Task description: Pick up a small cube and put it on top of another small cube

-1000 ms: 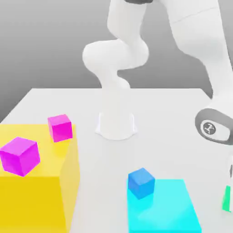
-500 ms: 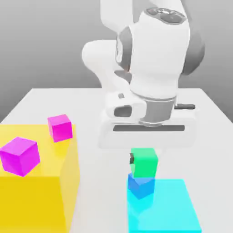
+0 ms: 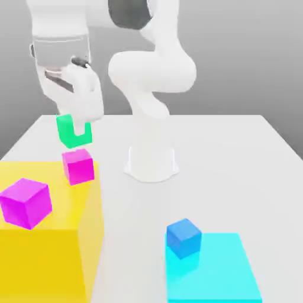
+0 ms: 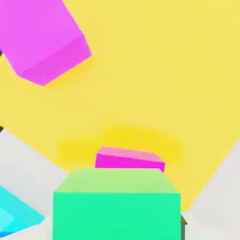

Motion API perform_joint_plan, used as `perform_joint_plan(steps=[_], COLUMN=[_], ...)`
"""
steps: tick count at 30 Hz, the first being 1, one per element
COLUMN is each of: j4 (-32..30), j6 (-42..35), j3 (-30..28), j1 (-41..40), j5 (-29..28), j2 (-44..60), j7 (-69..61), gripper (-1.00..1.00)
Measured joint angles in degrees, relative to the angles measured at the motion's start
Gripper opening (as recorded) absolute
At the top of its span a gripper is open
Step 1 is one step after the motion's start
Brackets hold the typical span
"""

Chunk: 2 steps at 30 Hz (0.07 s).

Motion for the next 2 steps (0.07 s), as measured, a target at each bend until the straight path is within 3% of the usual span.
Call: perform_joint_plan(steps=[2], j4=[0.0], j6=[0.0], j3=[0.0], j1=[0.0], j5=[0.0], j2=[0.0], j7=[0.0], gripper=[1.00])
